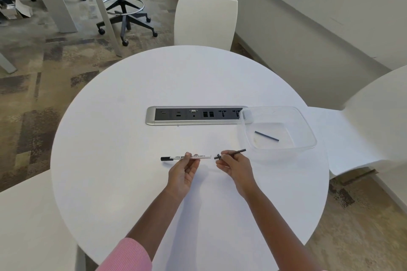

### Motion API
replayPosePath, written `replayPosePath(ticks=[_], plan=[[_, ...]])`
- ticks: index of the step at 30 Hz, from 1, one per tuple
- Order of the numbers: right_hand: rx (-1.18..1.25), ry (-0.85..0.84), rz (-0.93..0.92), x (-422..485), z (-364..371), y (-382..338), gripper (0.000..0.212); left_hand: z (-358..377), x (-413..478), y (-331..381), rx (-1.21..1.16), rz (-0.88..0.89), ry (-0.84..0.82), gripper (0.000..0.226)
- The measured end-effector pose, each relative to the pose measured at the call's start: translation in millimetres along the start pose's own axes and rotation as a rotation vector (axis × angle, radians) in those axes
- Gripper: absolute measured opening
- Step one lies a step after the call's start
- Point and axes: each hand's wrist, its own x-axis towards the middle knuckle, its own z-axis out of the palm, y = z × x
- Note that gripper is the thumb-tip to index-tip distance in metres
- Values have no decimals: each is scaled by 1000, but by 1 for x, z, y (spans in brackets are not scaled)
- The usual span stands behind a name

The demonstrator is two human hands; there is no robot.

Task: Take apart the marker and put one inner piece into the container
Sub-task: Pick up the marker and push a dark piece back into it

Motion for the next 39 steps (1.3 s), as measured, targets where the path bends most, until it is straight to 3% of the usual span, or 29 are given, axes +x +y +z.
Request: replayPosePath(ticks=[4,18,25,31,36,39], plan=[[155,-55,-38,-6,8,-3,13,1,-2,-1,-56,-10,-5,14],[271,-90,-108,-14,14,1,17,3,-7,-3,-126,-18,28,14],[151,-87,-168,-13,13,1,17,4,-7,-5,-126,-19,24,15],[-111,-106,-221,-10,14,-1,20,8,-7,-8,-141,-38,25,14],[-324,-14,-364,-11,14,3,58,8,-7,-6,-184,-51,30,13],[-436,39,-447,-12,14,10,62,8,-5,-4,-209,-50,35,13]])
